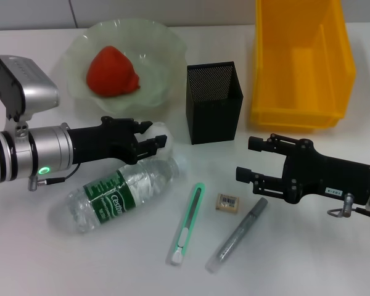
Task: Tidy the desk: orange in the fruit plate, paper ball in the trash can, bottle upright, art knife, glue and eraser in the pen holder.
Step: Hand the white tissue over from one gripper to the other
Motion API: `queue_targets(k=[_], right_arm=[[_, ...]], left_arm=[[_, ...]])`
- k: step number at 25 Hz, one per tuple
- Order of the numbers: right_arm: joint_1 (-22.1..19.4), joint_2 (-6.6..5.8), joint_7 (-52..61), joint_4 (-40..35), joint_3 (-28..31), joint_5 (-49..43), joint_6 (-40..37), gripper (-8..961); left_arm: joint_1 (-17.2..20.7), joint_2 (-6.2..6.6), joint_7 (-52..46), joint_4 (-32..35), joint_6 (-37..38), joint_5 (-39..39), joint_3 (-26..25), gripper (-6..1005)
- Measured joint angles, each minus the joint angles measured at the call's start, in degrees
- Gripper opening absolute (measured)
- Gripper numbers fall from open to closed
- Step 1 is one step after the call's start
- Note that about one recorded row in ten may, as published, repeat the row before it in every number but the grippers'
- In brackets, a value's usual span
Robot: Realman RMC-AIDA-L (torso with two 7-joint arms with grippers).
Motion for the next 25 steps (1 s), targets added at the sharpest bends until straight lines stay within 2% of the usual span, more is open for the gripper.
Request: queue_targets(k=[9,12,15,25], right_arm=[[0.09,0.00,-0.10,-0.06,0.00,0.00,0.05,713],[0.25,0.01,-0.26,0.00,0.00,0.00,0.08,711],[0.34,0.04,-0.31,-0.01,0.00,0.00,0.07,711],[0.71,0.35,-7.09,2.77,-0.14,3.28,-0.95,710]], left_arm=[[0.74,0.14,0.00,0.87,6.74,-0.19,-5.68,438],[1.24,0.17,0.11,1.59,11.53,-0.20,-9.48,437],[1.38,0.23,0.05,1.56,14.25,-0.19,-11.12,435],[1.96,0.23,-2.40,-2.29,24.64,-1.52,-15.87,434]])
